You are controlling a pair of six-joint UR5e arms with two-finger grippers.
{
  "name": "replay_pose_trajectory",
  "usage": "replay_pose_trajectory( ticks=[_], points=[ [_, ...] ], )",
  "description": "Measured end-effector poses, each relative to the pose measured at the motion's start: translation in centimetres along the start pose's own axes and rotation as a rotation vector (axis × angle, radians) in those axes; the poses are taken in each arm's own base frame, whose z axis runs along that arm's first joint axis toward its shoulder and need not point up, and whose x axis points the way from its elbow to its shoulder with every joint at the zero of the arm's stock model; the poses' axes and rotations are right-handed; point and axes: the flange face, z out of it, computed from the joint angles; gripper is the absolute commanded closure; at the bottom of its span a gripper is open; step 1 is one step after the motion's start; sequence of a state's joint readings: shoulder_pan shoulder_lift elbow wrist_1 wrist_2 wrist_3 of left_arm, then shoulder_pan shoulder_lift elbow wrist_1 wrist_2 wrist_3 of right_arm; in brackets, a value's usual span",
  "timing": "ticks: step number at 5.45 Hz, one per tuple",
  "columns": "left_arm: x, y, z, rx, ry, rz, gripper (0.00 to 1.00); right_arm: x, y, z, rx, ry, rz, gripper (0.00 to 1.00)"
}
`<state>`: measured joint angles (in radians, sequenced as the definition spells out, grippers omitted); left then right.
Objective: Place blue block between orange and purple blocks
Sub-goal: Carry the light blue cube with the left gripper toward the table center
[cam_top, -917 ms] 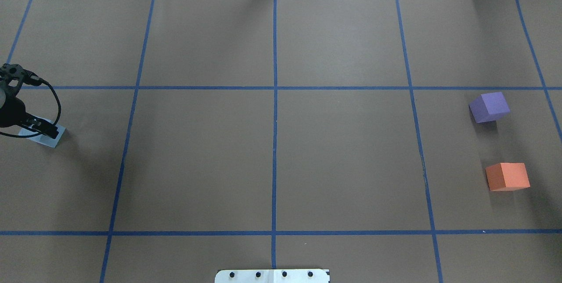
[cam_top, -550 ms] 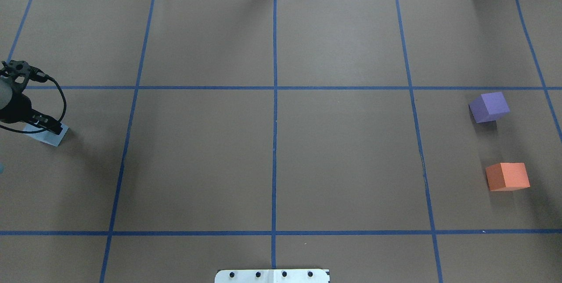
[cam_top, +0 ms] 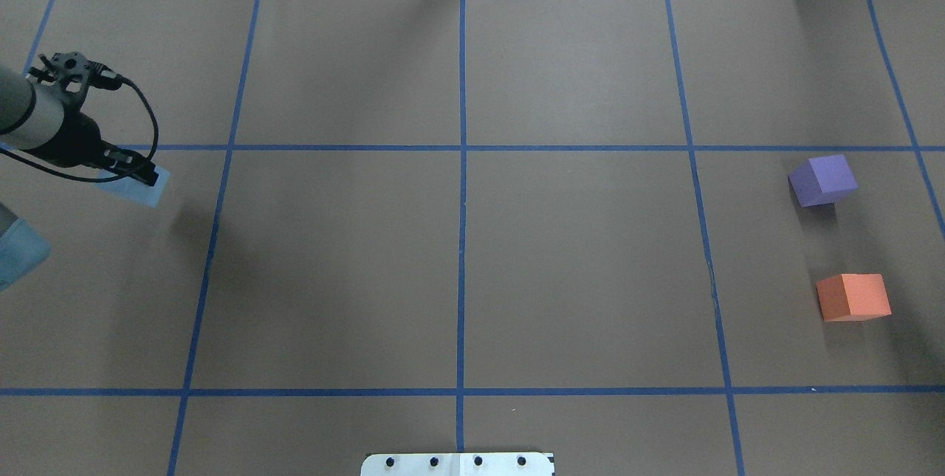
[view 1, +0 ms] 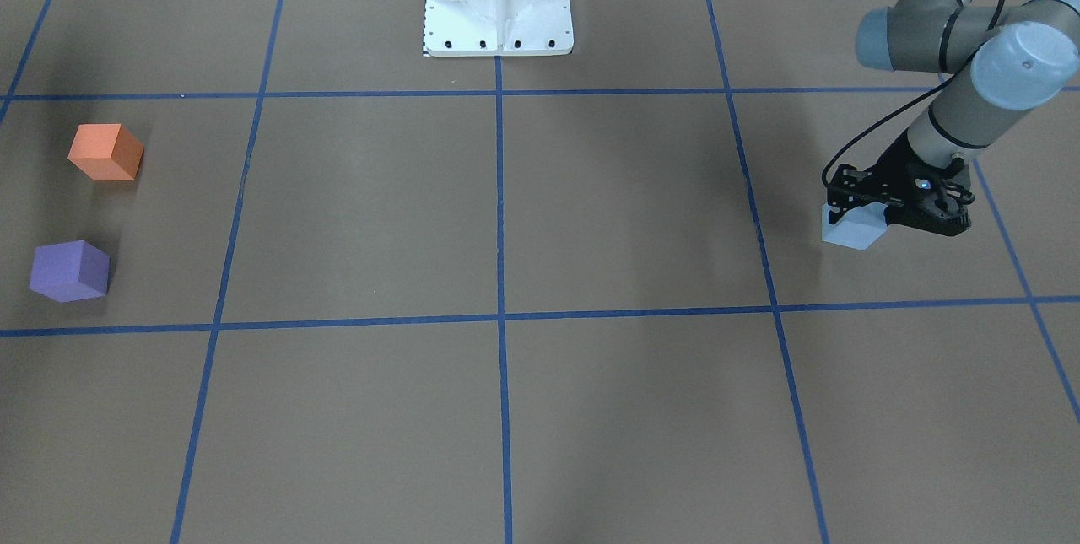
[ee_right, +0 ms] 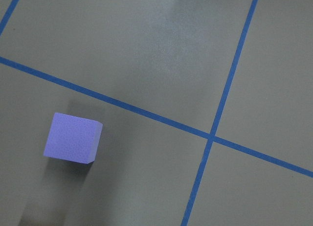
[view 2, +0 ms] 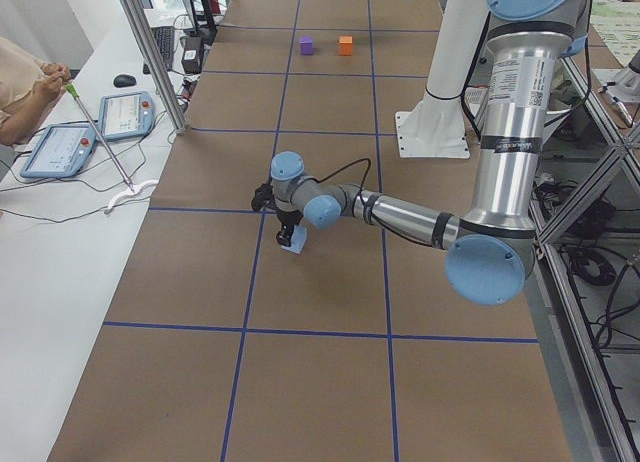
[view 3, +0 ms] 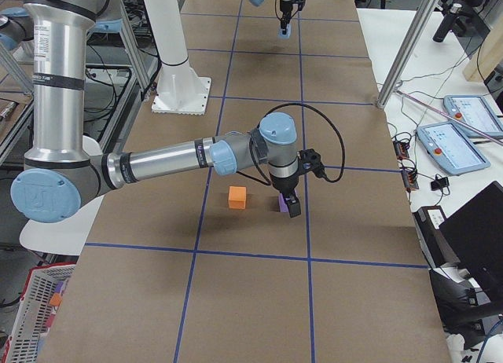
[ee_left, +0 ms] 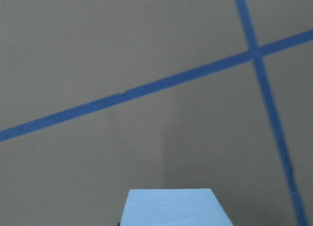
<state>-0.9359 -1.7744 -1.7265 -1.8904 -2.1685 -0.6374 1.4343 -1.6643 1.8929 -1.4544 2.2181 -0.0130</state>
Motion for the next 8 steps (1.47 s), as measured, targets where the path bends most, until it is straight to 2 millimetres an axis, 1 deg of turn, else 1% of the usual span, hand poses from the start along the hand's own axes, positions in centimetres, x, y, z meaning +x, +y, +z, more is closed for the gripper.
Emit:
replay_pose_trajectory(
  ticks=[1, 2, 3, 4, 5, 6, 7, 8],
  points=[
    [9.3, -2.9, -0.8, -0.017, 0.039, -0.062, 0.5, 0.0, 0.0, 0.0, 0.0, 0.0, 0.001, 0.0],
    [19.8, -4.3, -0.8, -0.04, 0.066, -0.123, 0.49, 0.0, 0.1, 0.0, -0.001, -0.001, 0.001, 0.0],
    [29.1, -4.9, 0.4, -0.046, 0.077, -0.176, 0.43, 0.0, 0.1, 0.0, -0.001, -0.002, 0.0, 0.0],
    [36.4, -5.6, 2.5, -0.046, 0.062, -0.224, 0.37, 0.0, 0.1, 0.0, 0.0, -0.002, -0.002, 0.0],
    [40.4, -5.6, 5.0, -0.041, 0.025, -0.243, 0.24, 0.0, 0.1, 0.0, 0.001, -0.002, -0.003, 0.0],
    [41.9, -4.9, 7.1, -0.038, -0.01, -0.242, 0.01, 0.0, 0.1, 0.0, 0.001, -0.002, -0.002, 0.0],
    [42.4, -4.3, 8.5, -0.039, -0.033, -0.237, 0.0, -0.1, 0.0, 0.0, 0.001, -0.002, -0.002, 0.0],
    [42.8, -3.8, 9.2, -0.035, -0.045, -0.231, 0.0, -0.2, 0.0, 0.1, -0.002, -0.006, -0.006, 0.0]
  ],
)
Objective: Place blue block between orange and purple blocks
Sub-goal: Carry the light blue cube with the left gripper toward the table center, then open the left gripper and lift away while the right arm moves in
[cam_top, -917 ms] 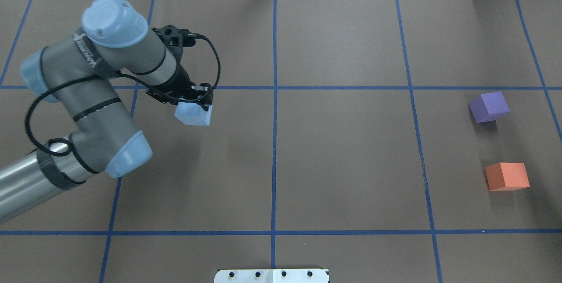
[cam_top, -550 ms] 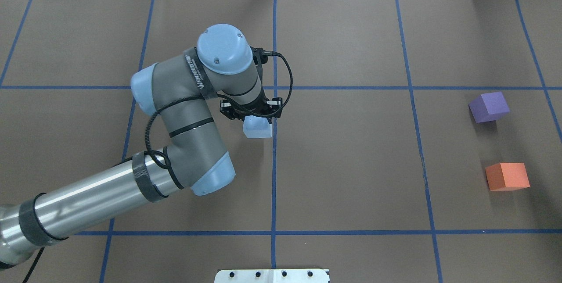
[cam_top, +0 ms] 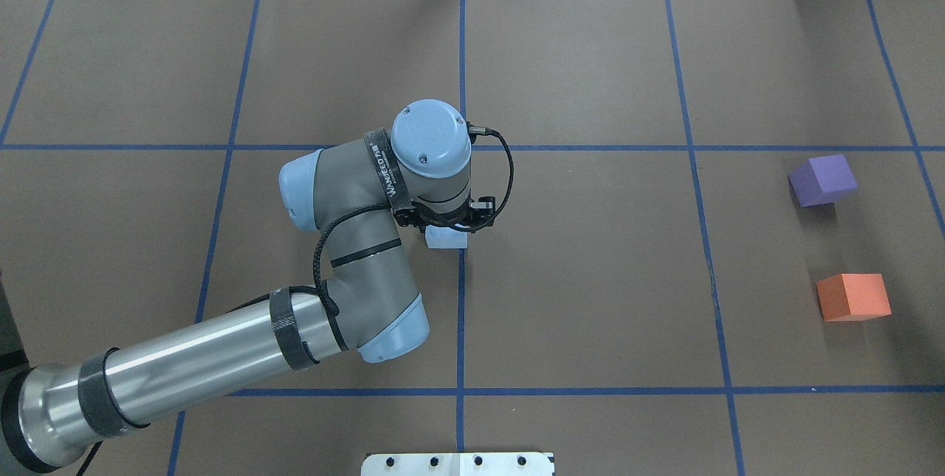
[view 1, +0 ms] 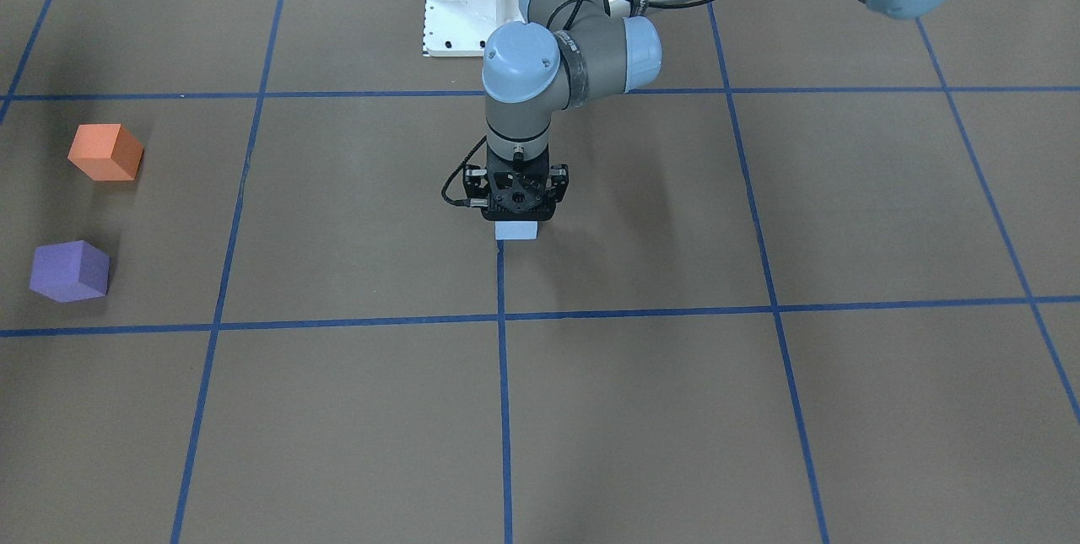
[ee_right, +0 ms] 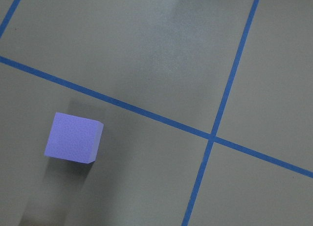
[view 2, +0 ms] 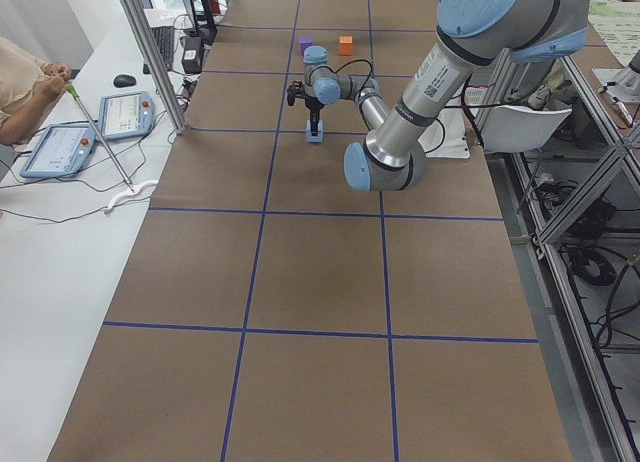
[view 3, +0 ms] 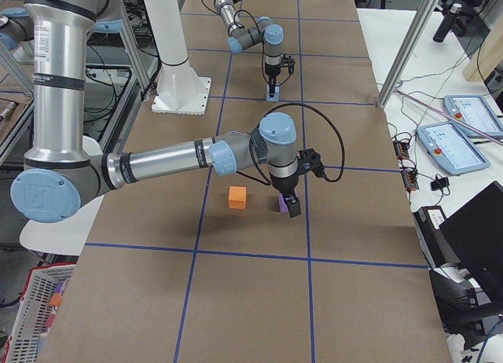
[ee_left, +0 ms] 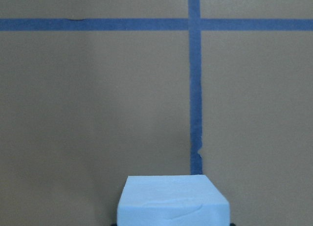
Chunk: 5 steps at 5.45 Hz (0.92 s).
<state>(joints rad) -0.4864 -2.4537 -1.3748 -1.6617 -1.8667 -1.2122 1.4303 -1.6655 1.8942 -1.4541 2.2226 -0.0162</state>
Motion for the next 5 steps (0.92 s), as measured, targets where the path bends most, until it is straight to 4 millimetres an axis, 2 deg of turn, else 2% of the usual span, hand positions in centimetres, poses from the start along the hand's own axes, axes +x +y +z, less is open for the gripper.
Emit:
replay_pose_trajectory(
  ticks=[1, 2, 3, 4, 5],
  points=[
    [0.2, -0.2, -0.8, 0.014, 0.011, 0.004, 0.0, -0.3, -0.3, 0.0, 0.0, -0.006, -0.005, 0.0],
    [-0.2, -1.7, -3.4, 0.047, 0.039, 0.001, 0.01, -0.6, -1.0, -0.3, 0.008, -0.009, -0.009, 0.0],
    [-2.1, -4.3, -8.3, 0.109, 0.086, -0.012, 0.0, -1.6, -2.7, -1.0, 0.027, -0.026, 0.006, 0.0],
    [-6.6, -6.2, -12.6, 0.145, 0.124, 0.017, 0.0, -4.2, -5.3, -1.6, 0.048, -0.062, 0.054, 0.0],
    [-13.3, -6.9, -14.6, 0.147, 0.124, 0.052, 0.0, -8.2, -8.2, -2.0, 0.062, -0.102, 0.108, 0.0]
  ],
)
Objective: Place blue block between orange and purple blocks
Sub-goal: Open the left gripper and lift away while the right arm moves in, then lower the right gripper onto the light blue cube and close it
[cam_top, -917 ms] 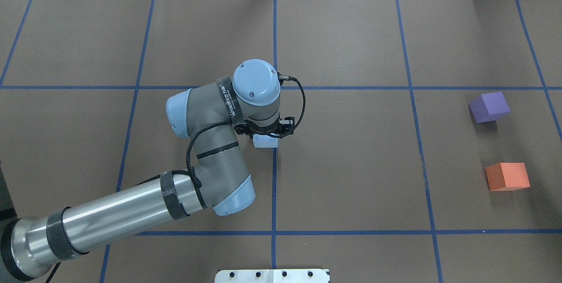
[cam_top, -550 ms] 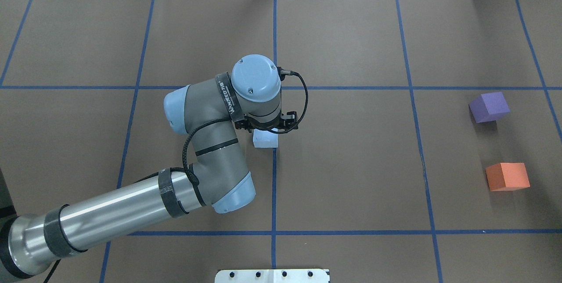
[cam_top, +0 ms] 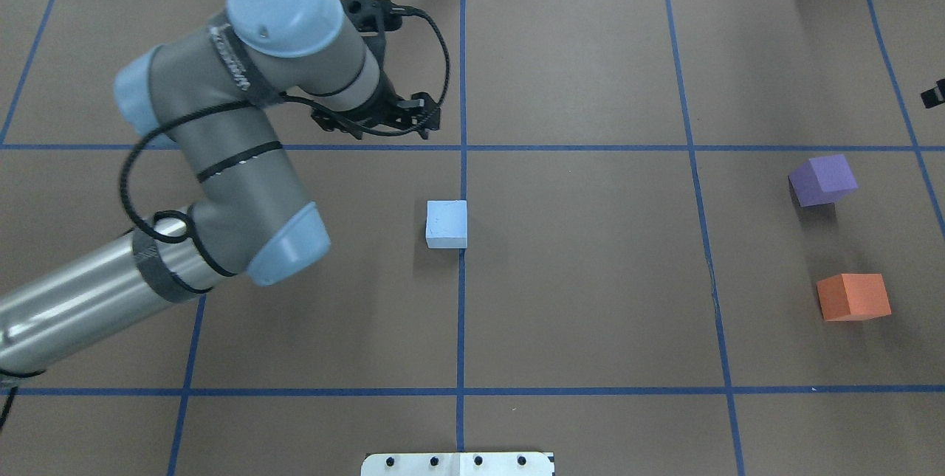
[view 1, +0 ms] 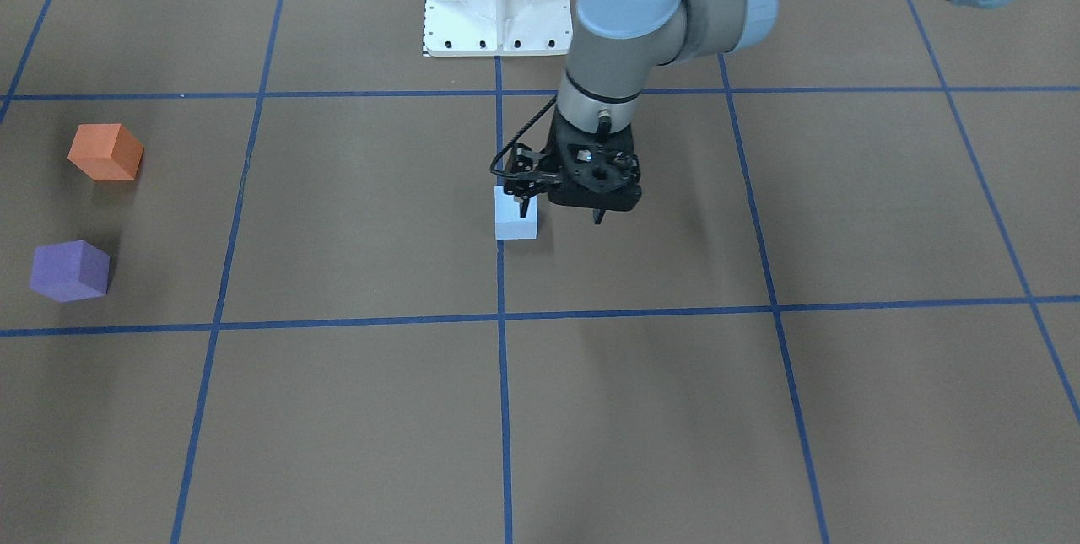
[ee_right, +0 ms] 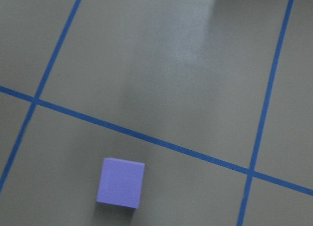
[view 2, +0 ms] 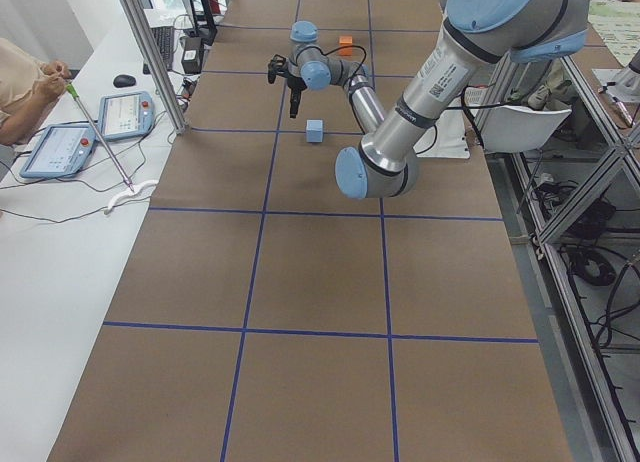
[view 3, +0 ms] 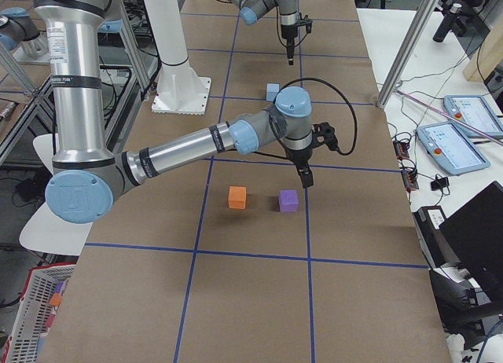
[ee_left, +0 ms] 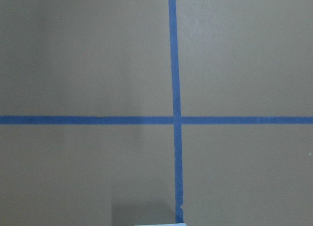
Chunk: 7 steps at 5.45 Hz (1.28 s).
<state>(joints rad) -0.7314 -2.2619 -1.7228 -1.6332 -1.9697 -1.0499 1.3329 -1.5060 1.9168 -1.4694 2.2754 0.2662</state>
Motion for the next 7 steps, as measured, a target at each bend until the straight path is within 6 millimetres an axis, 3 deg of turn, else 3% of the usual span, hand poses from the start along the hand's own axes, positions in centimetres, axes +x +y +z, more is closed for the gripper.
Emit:
replay_pose_trajectory(
  ticks=[1, 2, 4, 5, 6, 7],
  points=[
    [-7.4, -0.4, -1.5, 0.007, -0.042, -0.01, 0.0, -5.9, -2.4, 0.5, 0.008, -0.044, 0.062, 0.0],
    [-14.7, -1.1, -2.0, 0.005, -0.113, -0.011, 0.0, -13.4, -4.5, 1.6, 0.007, -0.085, 0.119, 0.0],
    [-28.5, -0.7, -1.4, -0.05, -0.266, 0.029, 0.0, -30.5, -6.8, 5.6, -0.003, -0.101, 0.201, 0.0],
    [-35.2, -0.4, -2.3, -0.109, -0.294, 0.122, 0.0, -37.9, -7.2, 7.5, -0.003, -0.078, 0.234, 0.0],
    [-43.4, -0.2, -4.9, -0.165, -0.272, 0.186, 0.0, -44.0, -7.4, 9.6, 0.002, -0.058, 0.266, 0.0],
    [-53.0, 0.3, -8.3, -0.195, -0.246, 0.244, 0.0, -49.4, -7.2, 12.0, -0.007, -0.039, 0.288, 0.0]
  ],
)
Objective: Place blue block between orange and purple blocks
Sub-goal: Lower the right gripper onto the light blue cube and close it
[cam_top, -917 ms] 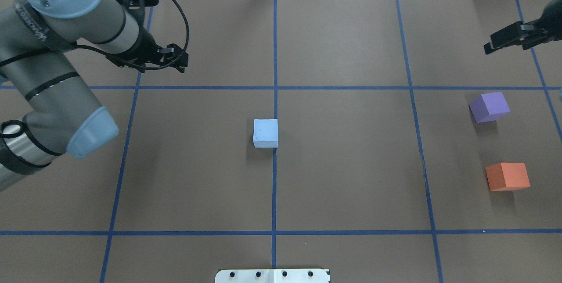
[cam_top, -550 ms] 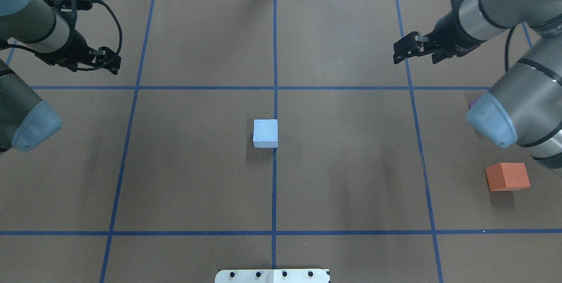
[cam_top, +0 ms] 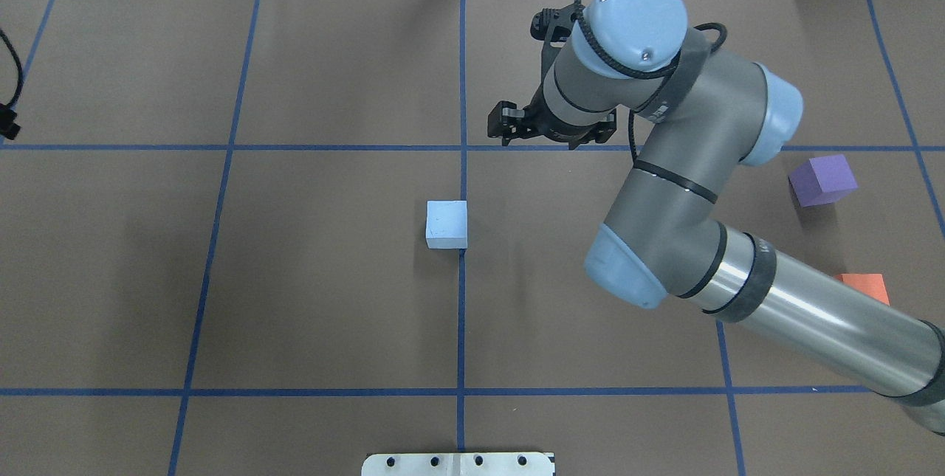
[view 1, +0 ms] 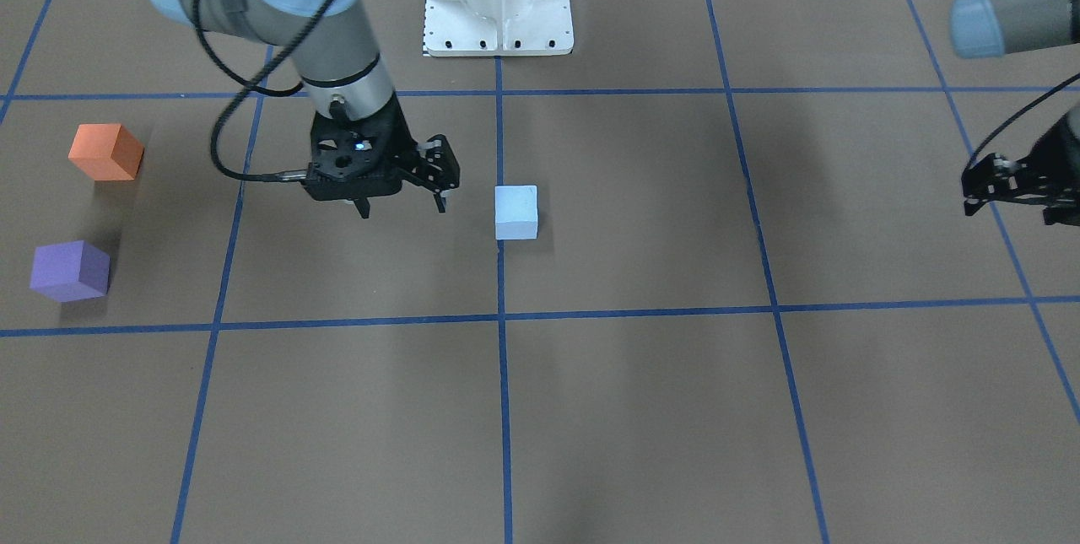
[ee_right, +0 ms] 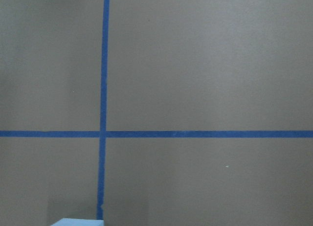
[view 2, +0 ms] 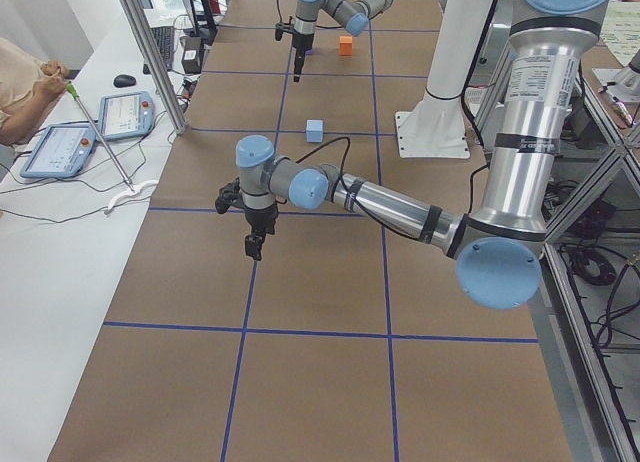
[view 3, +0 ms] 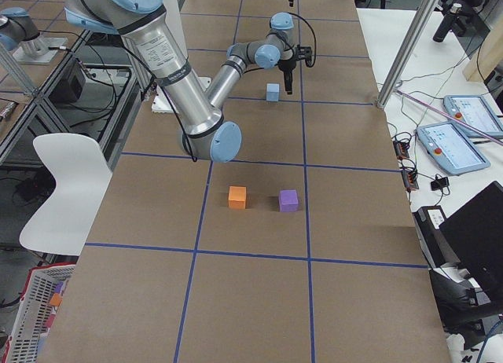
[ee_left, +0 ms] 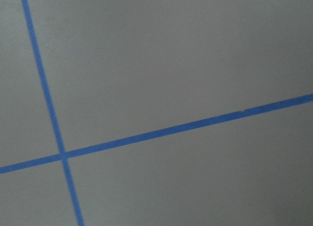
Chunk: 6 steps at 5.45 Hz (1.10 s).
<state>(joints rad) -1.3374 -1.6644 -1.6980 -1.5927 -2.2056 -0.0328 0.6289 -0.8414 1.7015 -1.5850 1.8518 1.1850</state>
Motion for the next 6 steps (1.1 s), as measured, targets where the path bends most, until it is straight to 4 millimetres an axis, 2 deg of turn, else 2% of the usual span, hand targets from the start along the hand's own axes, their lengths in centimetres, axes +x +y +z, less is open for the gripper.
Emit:
replay_pose_trajectory(
  ticks=[1, 2, 3, 4, 6],
  points=[
    [-7.6, 3.5, -0.5, -0.002, 0.018, 0.05, 0.0, -3.9, 1.8, 3.1, -0.009, 0.037, 0.009, 0.0],
    [-10.4, 5.5, -0.5, 0.002, 0.042, 0.059, 0.0, -7.4, 3.9, 6.4, -0.015, 0.08, 0.012, 0.0],
    [-11.1, 6.5, -0.2, 0.001, 0.056, 0.057, 0.0, -9.5, 6.2, 8.3, -0.018, 0.094, 0.013, 0.0],
    [-11.3, 7.1, 0.2, 0.0, 0.069, 0.053, 0.0, -10.5, 7.5, 9.1, -0.016, 0.093, 0.013, 0.0],
    [-11.4, 7.6, 0.7, -0.001, 0.095, 0.048, 0.0, -10.3, 8.2, 11.5, -0.007, 0.134, -0.007, 0.01]
  ],
)
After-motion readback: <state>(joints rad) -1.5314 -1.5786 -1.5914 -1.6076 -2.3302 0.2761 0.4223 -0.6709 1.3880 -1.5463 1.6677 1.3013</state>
